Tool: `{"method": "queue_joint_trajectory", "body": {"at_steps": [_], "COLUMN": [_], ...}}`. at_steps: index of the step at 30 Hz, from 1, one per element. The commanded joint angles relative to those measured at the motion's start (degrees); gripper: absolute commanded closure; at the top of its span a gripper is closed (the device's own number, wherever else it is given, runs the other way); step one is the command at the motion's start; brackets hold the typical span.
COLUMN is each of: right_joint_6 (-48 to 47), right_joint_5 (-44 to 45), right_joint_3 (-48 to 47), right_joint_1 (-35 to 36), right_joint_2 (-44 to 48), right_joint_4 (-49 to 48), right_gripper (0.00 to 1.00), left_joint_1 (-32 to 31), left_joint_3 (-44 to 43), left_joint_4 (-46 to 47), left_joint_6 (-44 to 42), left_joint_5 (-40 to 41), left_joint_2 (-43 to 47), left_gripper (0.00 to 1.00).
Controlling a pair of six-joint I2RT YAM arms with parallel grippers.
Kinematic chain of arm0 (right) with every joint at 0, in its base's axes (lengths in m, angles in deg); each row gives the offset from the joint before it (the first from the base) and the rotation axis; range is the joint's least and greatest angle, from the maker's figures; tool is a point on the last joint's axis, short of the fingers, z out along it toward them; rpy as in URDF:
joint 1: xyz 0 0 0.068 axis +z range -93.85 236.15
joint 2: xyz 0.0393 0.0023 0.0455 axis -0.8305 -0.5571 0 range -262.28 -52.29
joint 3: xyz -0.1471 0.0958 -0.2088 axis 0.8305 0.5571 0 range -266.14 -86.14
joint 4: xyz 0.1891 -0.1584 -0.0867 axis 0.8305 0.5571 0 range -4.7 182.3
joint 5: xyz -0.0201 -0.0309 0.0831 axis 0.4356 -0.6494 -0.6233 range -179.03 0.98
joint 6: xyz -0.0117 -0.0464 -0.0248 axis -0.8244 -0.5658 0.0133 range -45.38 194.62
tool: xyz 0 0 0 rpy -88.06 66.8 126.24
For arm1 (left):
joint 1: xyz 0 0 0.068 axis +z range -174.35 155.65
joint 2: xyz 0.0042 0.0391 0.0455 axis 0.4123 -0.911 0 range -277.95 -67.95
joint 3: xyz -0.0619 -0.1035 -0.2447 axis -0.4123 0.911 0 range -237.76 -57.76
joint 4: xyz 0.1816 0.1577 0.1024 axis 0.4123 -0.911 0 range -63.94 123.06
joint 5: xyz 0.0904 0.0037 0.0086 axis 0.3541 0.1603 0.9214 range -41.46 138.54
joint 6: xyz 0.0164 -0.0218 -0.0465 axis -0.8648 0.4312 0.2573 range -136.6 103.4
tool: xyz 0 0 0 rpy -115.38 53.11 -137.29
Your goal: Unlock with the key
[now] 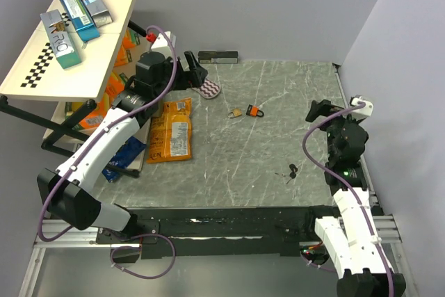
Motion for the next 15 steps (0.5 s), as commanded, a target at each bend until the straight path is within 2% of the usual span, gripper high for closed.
{"method": "queue_joint_trajectory", "body": {"at_steps": [1, 2, 6, 10, 15], "right_joint_6": [1.1, 1.1, 3.8, 2.4, 1.2], "right_joint_5": [1.0, 0.8, 2.9, -5.5, -8.8], "right_joint_3": [-6.7, -8.1, -11.6, -10.3, -12.2], "right_joint_1": [-0.2, -0.3, -0.3, -0.2, -0.3], "right_joint_2": [-0.5, -2.1, -4.7, -6.5, -12.4], "right_joint_4": [10.7, 15.4, 21.3, 23.4, 30.0], "right_gripper": [0.00, 0.00, 0.00, 0.02, 0.09], "left_joint_1": [-0.2, -0.2, -0.2, -0.2, -0.2], "left_joint_3": [0.4, 0.7, 3.8, 4.2, 4.3], "left_joint_4": [0.4, 0.2, 1.8, 0.5, -2.3], "left_joint_6": [2.5, 3.5, 5.4, 6.5, 8.6], "left_joint_5": [0.7, 0.5, -1.0, -1.0, -1.9], "left_joint_2": [2.0, 2.0, 2.9, 2.3, 0.5], "left_gripper": [0.04, 0.04, 0.04, 0.04, 0.04]}}
